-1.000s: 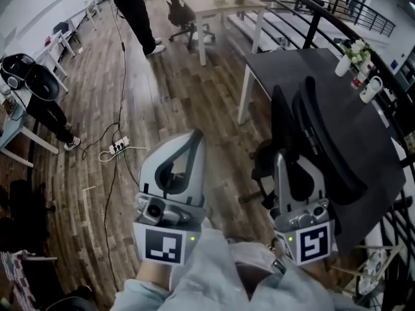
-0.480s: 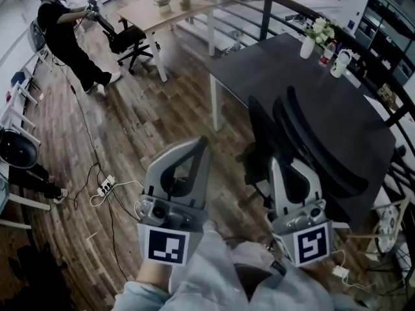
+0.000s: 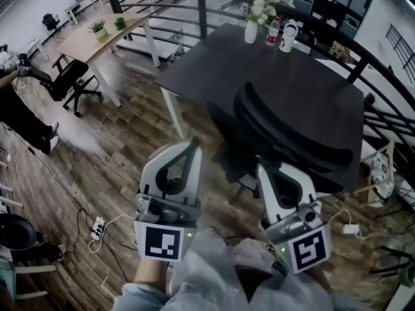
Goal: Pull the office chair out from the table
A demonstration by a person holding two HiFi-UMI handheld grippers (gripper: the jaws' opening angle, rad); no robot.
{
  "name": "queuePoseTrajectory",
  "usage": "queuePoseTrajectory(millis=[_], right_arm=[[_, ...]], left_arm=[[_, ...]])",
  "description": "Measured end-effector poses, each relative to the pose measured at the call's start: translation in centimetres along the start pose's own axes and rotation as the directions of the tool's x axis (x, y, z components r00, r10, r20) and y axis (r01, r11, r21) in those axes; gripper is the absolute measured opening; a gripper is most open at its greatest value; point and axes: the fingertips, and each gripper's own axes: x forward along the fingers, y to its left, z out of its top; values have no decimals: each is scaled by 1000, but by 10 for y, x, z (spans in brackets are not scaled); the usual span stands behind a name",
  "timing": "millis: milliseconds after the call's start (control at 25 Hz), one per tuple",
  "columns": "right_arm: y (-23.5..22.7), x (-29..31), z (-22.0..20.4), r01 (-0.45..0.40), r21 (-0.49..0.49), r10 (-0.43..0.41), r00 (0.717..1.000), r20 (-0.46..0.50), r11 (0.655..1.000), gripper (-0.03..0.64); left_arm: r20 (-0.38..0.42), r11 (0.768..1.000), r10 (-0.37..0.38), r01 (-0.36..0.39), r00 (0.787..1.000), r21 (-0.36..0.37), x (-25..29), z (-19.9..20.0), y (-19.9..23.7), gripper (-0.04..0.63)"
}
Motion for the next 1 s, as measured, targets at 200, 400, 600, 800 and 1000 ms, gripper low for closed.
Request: queuePoseTrajectory(millis=[200,400,600,800,1000], right_arm=[[-18,-12,-6,123,-35,-124,992,-35,992,3],[-29,-31,-9,235,-93,-243,966,-84,967,5],[-44,-53,-21,331,-137,-349,927,-140,934,5],[-60,-77,-45,373,-189,-411,880,-239,908,4],[-76,-106,-84,351,-305,-453,797,-399,885,5]], left_arm=[[42,994,-95,97,995,-55,21,-19,-8,-8],[73,978,-188,194,979,-77,34,-28,-16,-8],[54,956,-286,289,957,-50,42,-48,-30,-8],[-16,914,-407,407,913,-10,51,-80,-46,-8],[-150,872,-490,485,859,-67,53,-129,-59,-8]])
